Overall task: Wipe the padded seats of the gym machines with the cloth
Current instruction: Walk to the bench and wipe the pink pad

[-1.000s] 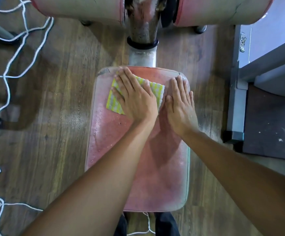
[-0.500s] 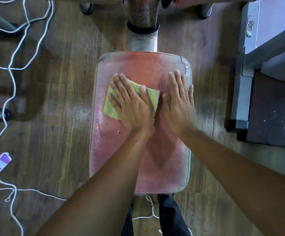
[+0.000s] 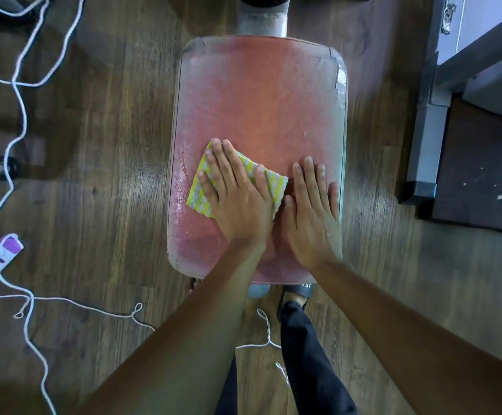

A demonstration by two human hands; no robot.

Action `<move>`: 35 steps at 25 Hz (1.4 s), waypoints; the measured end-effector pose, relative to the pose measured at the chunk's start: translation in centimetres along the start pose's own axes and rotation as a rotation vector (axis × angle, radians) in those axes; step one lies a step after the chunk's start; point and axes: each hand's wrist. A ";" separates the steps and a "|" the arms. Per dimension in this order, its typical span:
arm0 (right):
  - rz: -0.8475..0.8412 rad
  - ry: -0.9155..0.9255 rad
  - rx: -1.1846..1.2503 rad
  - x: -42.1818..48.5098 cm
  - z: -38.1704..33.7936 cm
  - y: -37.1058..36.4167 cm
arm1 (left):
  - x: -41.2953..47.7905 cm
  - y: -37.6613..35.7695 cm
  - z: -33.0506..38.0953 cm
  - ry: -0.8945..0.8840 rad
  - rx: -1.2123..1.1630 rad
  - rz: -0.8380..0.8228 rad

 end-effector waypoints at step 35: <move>0.020 0.007 -0.099 -0.4 0.3 -1.0 | -2.9 4.2 -12.2 -0.797 0.209 -0.242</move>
Point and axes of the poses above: each hand's wrist, its own x-axis towards the middle knuckle, its own y-axis out of the back of the hand, z = x × y, and after that the axes turned 4 degrees about -x, right-handed
